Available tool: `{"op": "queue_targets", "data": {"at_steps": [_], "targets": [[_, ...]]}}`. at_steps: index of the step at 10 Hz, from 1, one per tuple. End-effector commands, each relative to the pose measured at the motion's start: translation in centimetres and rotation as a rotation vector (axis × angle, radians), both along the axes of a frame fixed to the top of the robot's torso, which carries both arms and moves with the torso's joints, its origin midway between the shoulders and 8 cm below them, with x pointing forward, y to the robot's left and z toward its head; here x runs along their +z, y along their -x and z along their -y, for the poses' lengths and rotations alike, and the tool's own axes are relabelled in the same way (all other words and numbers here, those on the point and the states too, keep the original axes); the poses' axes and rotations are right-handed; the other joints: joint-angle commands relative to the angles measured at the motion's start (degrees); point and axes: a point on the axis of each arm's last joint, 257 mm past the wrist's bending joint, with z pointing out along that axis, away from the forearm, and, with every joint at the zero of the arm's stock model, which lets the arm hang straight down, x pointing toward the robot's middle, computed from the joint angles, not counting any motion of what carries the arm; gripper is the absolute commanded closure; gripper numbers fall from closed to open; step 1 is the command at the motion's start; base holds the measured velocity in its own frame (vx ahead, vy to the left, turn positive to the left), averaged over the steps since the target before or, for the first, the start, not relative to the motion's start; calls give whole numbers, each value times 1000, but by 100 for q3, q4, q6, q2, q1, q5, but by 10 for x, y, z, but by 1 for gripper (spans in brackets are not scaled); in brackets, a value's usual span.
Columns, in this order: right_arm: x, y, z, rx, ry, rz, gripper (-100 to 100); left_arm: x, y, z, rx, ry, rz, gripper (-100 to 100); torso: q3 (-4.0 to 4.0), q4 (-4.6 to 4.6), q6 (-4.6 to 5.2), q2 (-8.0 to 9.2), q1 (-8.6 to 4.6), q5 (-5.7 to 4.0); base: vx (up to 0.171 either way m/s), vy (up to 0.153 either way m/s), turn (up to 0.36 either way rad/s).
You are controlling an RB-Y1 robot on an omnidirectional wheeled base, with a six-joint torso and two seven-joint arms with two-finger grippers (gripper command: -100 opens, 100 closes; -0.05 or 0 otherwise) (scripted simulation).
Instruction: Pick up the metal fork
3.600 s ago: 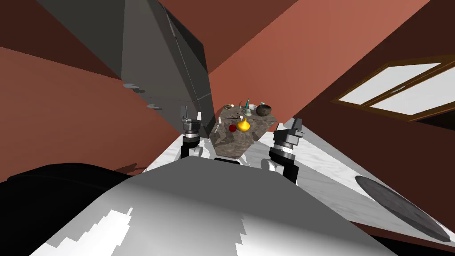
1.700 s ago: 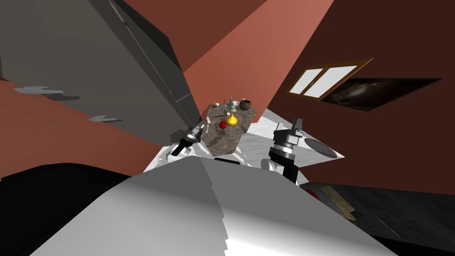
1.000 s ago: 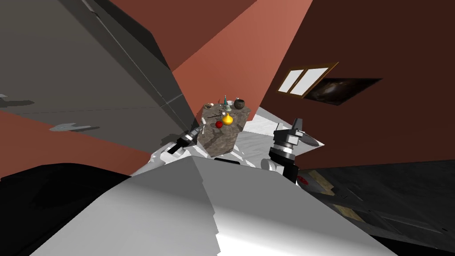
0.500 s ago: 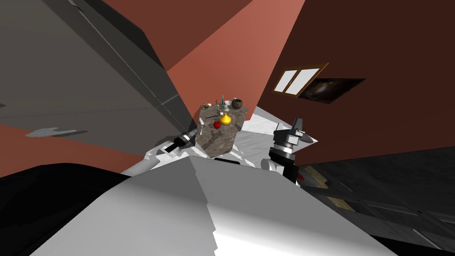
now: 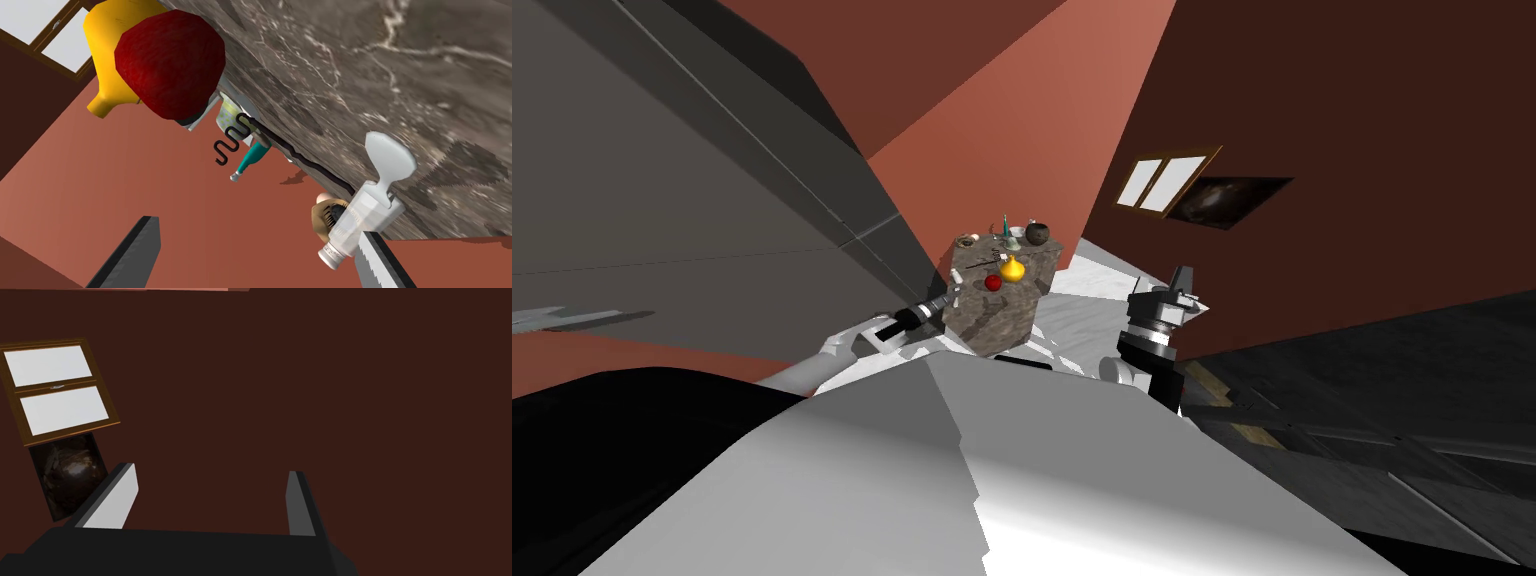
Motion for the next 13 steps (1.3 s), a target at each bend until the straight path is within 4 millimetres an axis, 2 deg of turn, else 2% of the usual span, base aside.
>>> {"op": "queue_targets", "data": {"at_steps": [1, 2, 3, 5, 6, 10, 13], "targets": [[0, 0, 0, 0, 0, 0, 0, -4, 4, -12, 6, -31, -29, -100, 0, 0, 0, 0, 0, 0, 30, -19, -61], [0, 0, 0, 0, 0, 0, 0, -14, 9, -26, 22, -60, -71, -100, 1, 0, -4, 2, 1, 0, 33, -22, -67], [0, 0, 0, 0, 0, 0, 0, -13, 9, -28, 19, -67, -72, -100, 1, 0, -3, 2, 0, 0, 24, -16, -48], [0, 0, 0, 0, 0, 0, 0, -30, 20, -58, 51, -128, -150, -100, 2, 1, -1, 3, 1, 0, 37, -24, -126], [0, 0, 0, 0, 0, 0, 0, -28, 20, -60, 48, -136, -151, -100, 0, 0, -2, -1, -2, -1, 44, -22, -33], [0, 0, 0, 0, 0, 0, 0, -47, 45, -119, 109, -255, -281, -100, -5, -2, -3, -9, -9, -3, 57, -38, -104], [0, 0, 0, 0, 0, 0, 0, -53, 63, -154, 145, -325, -353, -100, -4, -1, -3, -7, -11, -3, 58, -44, -106]]}}
